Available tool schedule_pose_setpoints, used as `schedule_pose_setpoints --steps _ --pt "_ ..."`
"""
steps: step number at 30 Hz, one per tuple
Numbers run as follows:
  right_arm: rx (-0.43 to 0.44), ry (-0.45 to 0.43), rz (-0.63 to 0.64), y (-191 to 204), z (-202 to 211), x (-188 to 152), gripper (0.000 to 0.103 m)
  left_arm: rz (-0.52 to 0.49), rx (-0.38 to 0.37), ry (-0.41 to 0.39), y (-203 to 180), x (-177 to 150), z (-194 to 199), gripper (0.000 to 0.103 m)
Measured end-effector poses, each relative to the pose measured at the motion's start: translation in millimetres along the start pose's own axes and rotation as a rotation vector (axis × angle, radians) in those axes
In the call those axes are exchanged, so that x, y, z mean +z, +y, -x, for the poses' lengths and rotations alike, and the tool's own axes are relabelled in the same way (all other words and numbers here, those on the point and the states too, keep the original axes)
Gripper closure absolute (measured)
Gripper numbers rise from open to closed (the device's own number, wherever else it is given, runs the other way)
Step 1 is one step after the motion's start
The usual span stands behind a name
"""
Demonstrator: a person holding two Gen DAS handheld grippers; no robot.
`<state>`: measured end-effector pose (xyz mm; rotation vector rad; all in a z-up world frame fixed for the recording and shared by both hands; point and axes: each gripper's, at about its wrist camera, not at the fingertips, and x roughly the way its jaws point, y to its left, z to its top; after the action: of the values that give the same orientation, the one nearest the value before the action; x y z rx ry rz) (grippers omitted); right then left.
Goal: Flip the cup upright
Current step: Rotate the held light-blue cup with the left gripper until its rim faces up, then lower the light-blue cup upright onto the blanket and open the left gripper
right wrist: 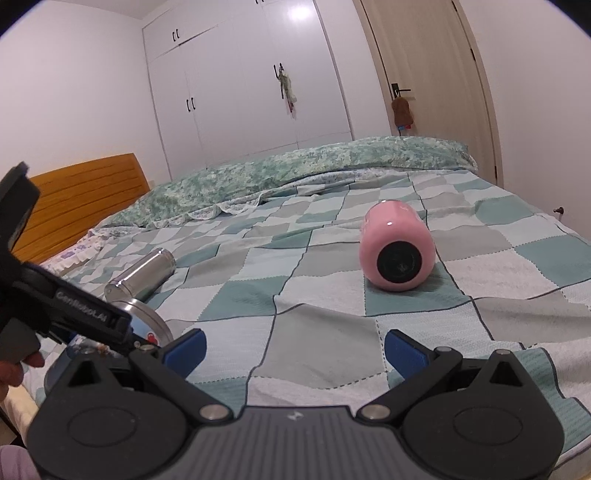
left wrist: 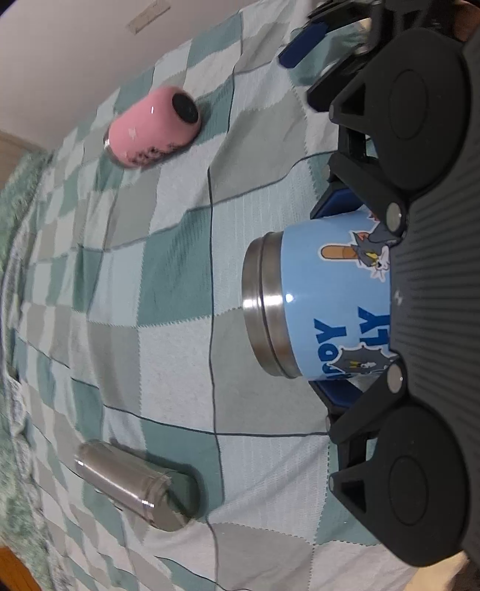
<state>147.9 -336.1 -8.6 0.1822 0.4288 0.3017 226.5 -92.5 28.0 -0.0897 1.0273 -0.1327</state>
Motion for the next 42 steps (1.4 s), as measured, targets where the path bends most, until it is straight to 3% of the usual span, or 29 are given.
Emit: schedule_pose_setpoints --steps 13,16,24,28,31,32,33,38,39,41,42 --pt "-0.018 -0.073 0.006 7.5 7.5 0.5 0.0 -0.046 -0.102 -0.265 25.4 -43.4 69.5 0.018" --pt "-0.023 -0.08 0.013 10.1 7.5 0.3 0.0 -0.068 -0.07 -0.345 31.3 -41.7 81.1 0.018" --pt "-0.035 -0.089 0.03 15.6 3.5 0.1 0.0 -0.053 0.115 -0.525 65.4 -10.8 77.0 0.018" --pt "-0.039 -0.091 0.037 17.9 1.0 -0.3 0.0 -0.08 0.154 -0.564 78.5 -7.4 50.4 0.018" --pt "-0.042 -0.091 0.043 20.2 -0.2 -0.6 0.0 -0.087 0.133 -0.532 84.4 -9.6 18.2 0.018" --pt "-0.043 -0.09 0.046 20.9 -0.8 -0.5 0.0 -0.099 0.138 -0.556 84.9 -14.1 13.4 0.018" --pt "-0.043 -0.091 0.048 20.7 -0.7 -0.8 0.0 -0.125 0.138 -0.586 83.9 -17.0 12.3 0.018" --pt "-0.049 -0.089 0.053 21.1 -1.7 -1.4 0.0 -0.132 0.147 -0.571 80.6 -14.6 13.9 0.017" --pt "-0.05 -0.09 0.053 21.0 -1.6 -1.4 0.0 -0.134 0.142 -0.578 80.4 -15.6 15.4 0.016" --pt "-0.052 -0.093 0.053 21.7 -1.5 -1.2 0.0 -0.128 0.133 -0.599 81.8 -18.0 21.4 0.0" --pt "-0.056 -0.095 0.054 21.9 -1.5 -1.1 0.0 -0.125 0.131 -0.625 81.6 -20.1 27.3 0.0"
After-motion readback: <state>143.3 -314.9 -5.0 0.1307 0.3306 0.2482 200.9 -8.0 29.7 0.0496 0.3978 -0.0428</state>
